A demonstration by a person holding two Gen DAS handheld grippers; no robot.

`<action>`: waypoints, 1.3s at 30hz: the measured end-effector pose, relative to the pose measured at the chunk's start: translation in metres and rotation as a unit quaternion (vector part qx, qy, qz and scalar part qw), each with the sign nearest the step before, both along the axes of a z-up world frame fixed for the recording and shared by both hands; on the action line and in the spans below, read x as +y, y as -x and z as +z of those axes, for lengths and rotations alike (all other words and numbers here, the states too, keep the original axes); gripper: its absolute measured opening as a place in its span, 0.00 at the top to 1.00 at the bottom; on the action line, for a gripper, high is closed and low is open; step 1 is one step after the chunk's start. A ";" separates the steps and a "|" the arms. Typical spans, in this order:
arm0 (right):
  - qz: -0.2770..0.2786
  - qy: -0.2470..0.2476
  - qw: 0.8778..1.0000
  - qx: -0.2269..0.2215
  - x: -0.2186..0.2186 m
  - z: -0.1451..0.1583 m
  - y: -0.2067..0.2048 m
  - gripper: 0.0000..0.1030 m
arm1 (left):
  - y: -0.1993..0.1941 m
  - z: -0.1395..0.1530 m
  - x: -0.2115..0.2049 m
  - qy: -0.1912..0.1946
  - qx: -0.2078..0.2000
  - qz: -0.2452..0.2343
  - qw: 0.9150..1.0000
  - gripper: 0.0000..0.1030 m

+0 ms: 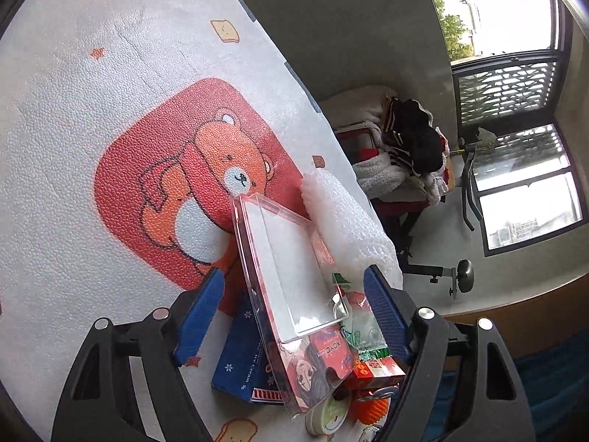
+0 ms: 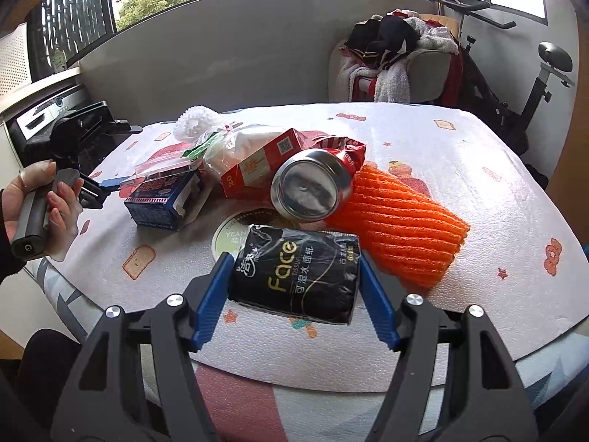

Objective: Collect trash
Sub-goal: 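Lift the tissue pack with the right gripper while the left lifts the clear box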

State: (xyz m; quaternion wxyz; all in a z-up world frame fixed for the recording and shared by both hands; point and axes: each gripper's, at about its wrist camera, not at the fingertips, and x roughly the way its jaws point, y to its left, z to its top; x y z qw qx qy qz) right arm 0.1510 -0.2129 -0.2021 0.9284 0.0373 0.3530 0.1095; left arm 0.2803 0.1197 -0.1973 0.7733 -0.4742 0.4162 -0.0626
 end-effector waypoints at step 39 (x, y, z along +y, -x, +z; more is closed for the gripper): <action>0.024 -0.010 0.999 -0.027 0.009 0.028 0.040 0.34 | 0.109 0.130 -0.085 -0.297 -0.226 -0.186 0.909 0.84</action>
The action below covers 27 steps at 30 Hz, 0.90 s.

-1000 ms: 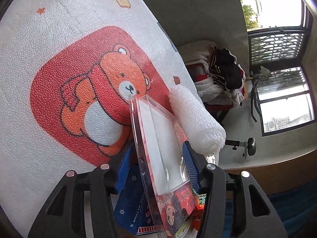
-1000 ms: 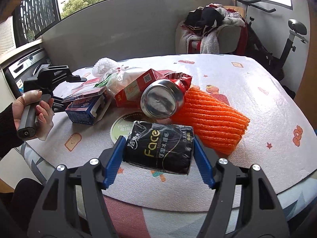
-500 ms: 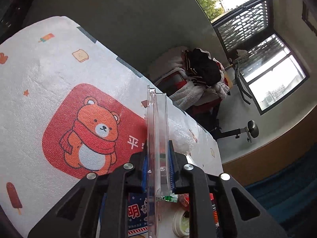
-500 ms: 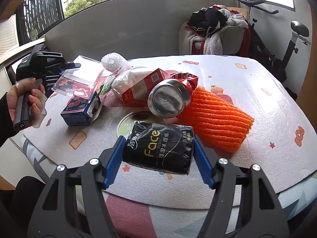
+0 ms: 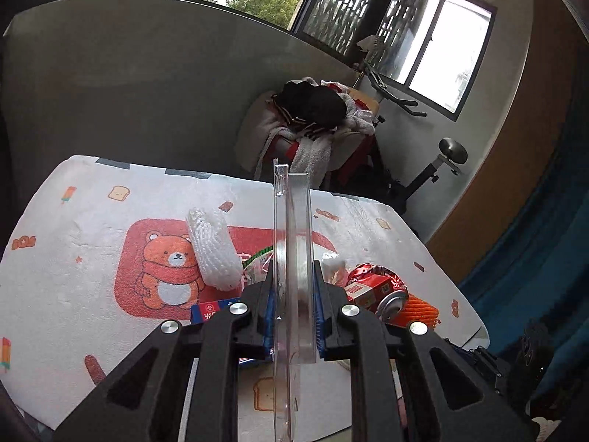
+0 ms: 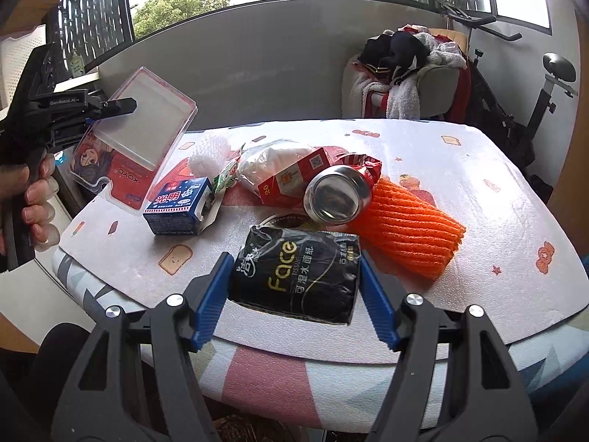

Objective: Collect trash
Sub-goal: 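Lift the tissue pack with the right gripper while the left lifts the clear box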

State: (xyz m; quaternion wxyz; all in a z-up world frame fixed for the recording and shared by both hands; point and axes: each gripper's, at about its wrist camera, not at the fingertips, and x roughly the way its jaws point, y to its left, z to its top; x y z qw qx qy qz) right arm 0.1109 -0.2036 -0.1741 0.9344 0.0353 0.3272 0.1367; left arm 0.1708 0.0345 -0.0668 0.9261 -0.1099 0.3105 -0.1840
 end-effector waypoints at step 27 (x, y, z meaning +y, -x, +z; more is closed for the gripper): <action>-0.016 -0.009 1.000 -0.006 -0.020 0.010 0.066 0.34 | 0.206 -0.120 -0.087 -0.118 0.058 -0.212 0.968 0.84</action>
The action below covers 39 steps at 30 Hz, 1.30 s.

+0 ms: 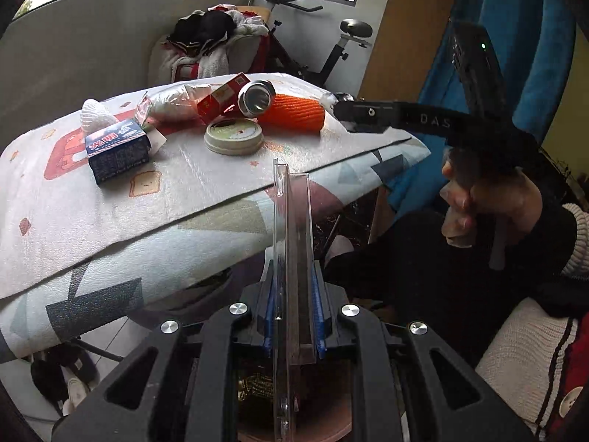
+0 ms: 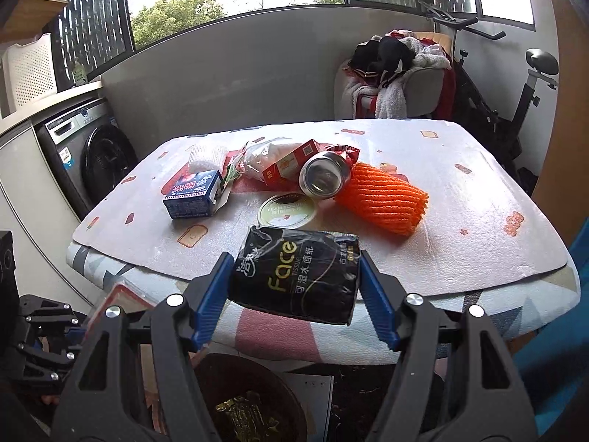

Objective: Collect trash
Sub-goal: 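Lift the tissue pack with the right gripper while the left lifts the clear box, then lower the tissue pack into the bin and open the right gripper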

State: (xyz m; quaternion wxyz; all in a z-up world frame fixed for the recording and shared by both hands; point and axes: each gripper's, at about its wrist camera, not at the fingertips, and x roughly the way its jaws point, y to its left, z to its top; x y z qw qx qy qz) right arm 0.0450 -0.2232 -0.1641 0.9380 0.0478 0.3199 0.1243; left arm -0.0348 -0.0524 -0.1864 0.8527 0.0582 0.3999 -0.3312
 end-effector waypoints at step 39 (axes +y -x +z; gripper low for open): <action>0.229 0.085 0.966 0.085 0.108 -0.072 0.033 0.34 | 0.000 0.024 0.079 -0.012 -0.106 0.211 0.972 0.08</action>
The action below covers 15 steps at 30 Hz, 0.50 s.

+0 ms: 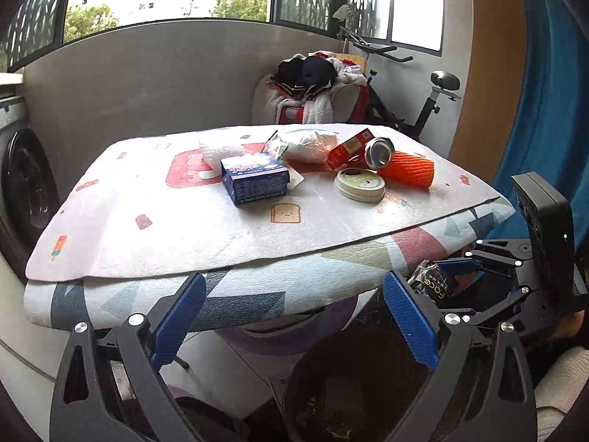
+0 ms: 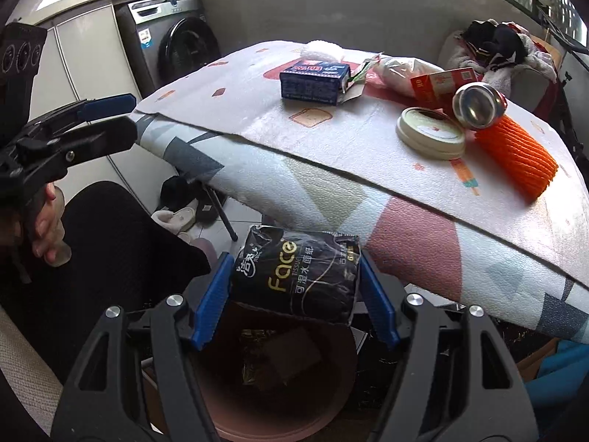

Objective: Collect trash
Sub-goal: 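Lower the tissue pack into the bin and open the right gripper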

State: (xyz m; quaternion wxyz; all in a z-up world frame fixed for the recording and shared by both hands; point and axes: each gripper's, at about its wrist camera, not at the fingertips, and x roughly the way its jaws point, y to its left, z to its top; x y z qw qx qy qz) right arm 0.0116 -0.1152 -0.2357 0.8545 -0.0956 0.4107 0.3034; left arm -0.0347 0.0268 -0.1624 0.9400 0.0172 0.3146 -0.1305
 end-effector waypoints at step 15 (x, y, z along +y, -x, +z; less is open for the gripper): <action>0.018 0.010 0.998 0.059 0.012 -0.022 -0.007 0.33 | -0.015 -0.017 0.013 0.026 0.051 0.028 0.998 0.08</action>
